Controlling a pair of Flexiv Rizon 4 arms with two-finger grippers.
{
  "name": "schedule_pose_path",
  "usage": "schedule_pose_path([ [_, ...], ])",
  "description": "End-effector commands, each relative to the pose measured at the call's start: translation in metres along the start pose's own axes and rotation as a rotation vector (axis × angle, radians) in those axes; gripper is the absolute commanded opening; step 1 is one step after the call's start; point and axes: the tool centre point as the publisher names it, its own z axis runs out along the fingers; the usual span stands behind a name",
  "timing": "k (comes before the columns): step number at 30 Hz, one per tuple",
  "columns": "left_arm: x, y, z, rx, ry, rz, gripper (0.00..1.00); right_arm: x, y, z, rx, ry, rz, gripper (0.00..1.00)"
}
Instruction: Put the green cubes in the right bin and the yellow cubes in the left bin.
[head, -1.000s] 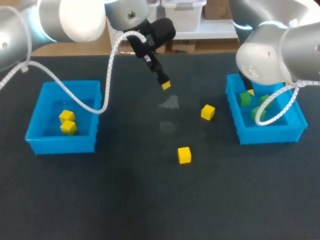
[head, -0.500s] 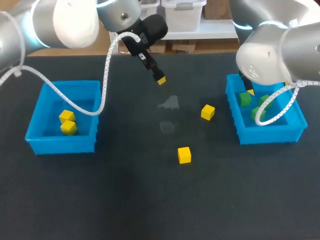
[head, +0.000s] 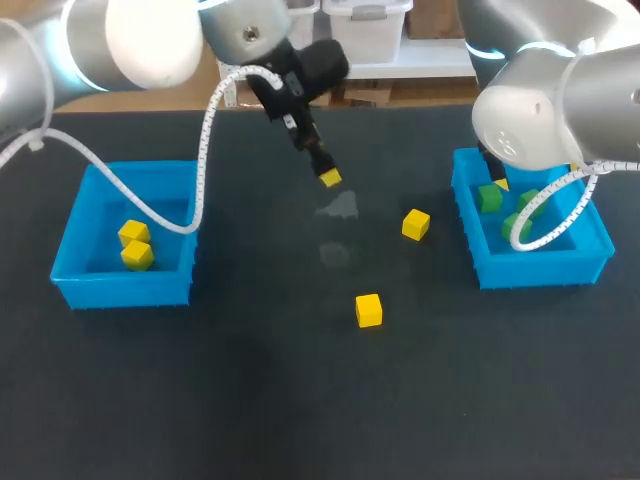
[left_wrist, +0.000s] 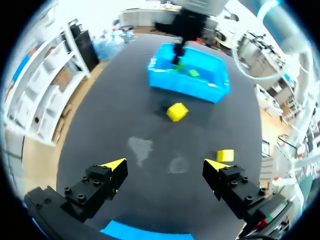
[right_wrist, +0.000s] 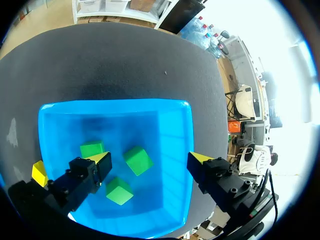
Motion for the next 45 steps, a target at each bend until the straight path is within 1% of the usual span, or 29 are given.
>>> schedule_pose_path([
  [1, -0.012, -0.018, 0.009, 0.043, 0.016, 0.049, 1.00, 0.001, -0.001, 0.000, -0.002, -0.003, 0.000, 1.00],
  [5, -0.021, -0.036, 0.019, 0.077, 0.011, 0.096, 1.00, 0.001, -0.001, 0.000, -0.002, -0.003, 0.000, 1.00],
  [9, -0.025, -0.048, 0.026, 0.090, 0.010, 0.121, 1.00, 0.001, -0.001, 0.000, -0.002, -0.003, 0.000, 1.00],
  [15, -0.023, -0.060, 0.038, 0.106, 0.044, 0.158, 1.00, 0.001, -0.001, 0.000, -0.002, -0.003, 0.000, 1.00],
  [19, -0.021, -0.069, 0.045, 0.133, 0.061, 0.170, 1.00, 0.001, -0.001, 0.000, -0.002, -0.003, 0.000, 1.00],
  [26, -0.022, -0.093, 0.057, 0.202, 0.073, 0.201, 1.00, 0.001, -0.001, 0.000, -0.002, -0.003, 0.000, 1.00],
  [30, -0.021, -0.106, 0.067, 0.224, 0.087, 0.213, 1.00, 0.001, -0.001, 0.000, -0.002, -0.003, 0.000, 1.00],
  [37, -0.011, -0.124, 0.084, 0.223, 0.124, 0.216, 1.00, 0.001, -0.001, 0.000, -0.002, -0.003, 0.000, 1.00],
  [45, -0.003, -0.146, 0.092, 0.162, 0.169, 0.228, 1.00, 0.001, -0.001, 0.000, -0.002, -0.003, 0.000, 1.00],
])
